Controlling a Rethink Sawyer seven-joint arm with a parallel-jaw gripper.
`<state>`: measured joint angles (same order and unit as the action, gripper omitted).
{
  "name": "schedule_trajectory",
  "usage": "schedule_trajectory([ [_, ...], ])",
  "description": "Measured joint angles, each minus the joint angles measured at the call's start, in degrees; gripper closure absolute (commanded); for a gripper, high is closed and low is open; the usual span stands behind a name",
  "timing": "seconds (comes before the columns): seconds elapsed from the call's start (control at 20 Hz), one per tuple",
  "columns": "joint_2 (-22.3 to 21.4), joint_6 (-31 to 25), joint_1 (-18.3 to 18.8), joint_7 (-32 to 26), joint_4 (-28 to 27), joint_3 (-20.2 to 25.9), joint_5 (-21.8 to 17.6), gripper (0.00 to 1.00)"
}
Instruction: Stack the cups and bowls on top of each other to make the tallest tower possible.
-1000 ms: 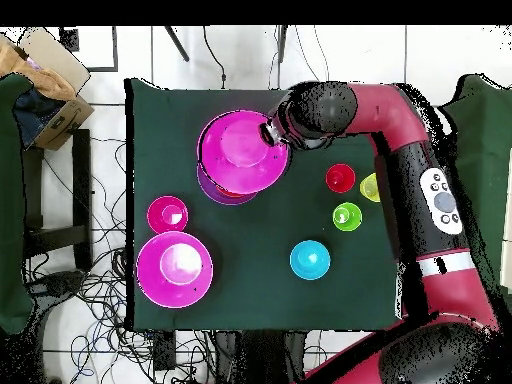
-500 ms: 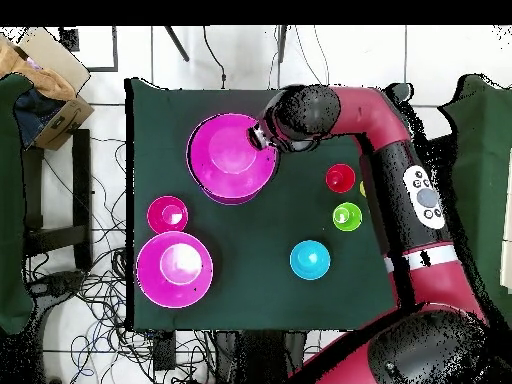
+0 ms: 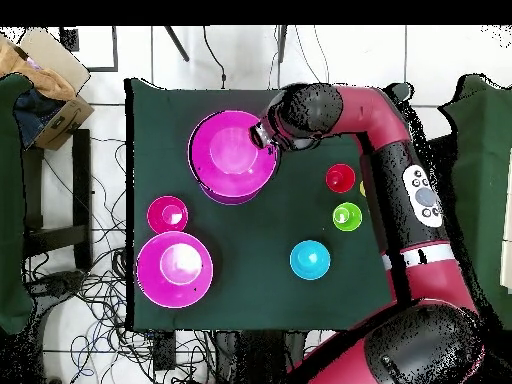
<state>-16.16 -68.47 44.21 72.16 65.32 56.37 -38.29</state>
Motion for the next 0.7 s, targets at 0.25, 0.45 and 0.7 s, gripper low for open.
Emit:
schedule_trajectory([
  [0.25, 0.09, -1.27, -0.66, 0.0, -0.99, -0.22, 0.06, 1.0],
  [0.45, 0.1, -2.28, -1.08, 0.0, -1.63, -0.41, 0.07, 1.0],
  [0.7, 0.09, -3.42, -1.54, 0.0, -2.13, -0.96, 0.17, 1.0],
])
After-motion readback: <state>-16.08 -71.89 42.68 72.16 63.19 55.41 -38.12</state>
